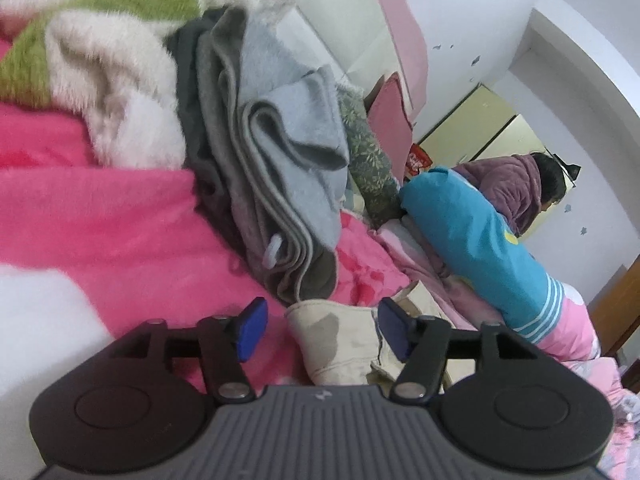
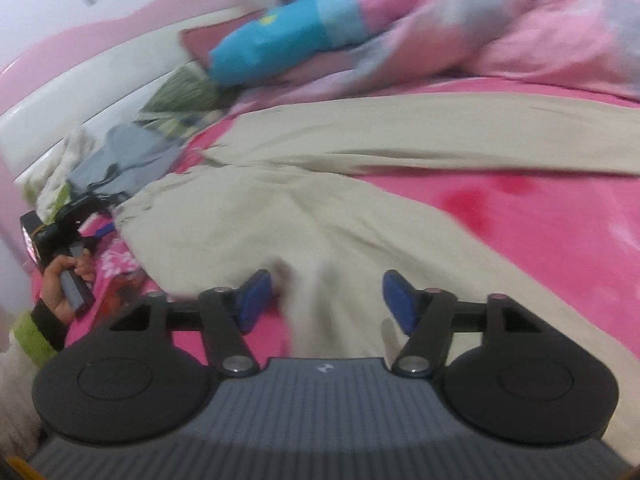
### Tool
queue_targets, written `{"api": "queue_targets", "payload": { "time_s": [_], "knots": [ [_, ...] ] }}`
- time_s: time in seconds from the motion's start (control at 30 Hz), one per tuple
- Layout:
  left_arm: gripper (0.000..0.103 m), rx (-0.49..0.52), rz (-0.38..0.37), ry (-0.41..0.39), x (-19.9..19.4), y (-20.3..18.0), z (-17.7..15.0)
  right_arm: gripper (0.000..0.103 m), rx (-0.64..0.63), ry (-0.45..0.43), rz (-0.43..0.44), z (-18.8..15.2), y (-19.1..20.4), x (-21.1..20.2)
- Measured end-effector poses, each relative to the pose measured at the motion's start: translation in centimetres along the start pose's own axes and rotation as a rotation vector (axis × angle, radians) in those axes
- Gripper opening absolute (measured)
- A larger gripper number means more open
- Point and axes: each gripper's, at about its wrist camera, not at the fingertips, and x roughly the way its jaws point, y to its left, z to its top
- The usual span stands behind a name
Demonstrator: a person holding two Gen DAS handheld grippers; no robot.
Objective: Fold clothes
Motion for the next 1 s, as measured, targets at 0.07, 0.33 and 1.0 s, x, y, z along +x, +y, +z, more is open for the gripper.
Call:
{"api": "queue_targets", "payload": {
  "time_s": [0.07, 0.33, 1.0],
  "knots": [
    [0.065, 0.048, 0.0, -0.031, -1.2, -1.1, 0.0, 0.079, 0.026, -0.03, -0.07, -1.3, -2.0, -3.5],
    [0.076, 0.263, -0.185, -0.033, -11.3, -10.7, -1.8, 0.085, 0.245, -0.154, -0.293, -5.0, -9.7, -13.5],
    [0.082, 0.67, -0.354, 0.354, -15.9, -23.7, -21.8, 0.068, 0.407, -0.146, -0.34, -7.6, -22.8, -13.5]
  ]
}}
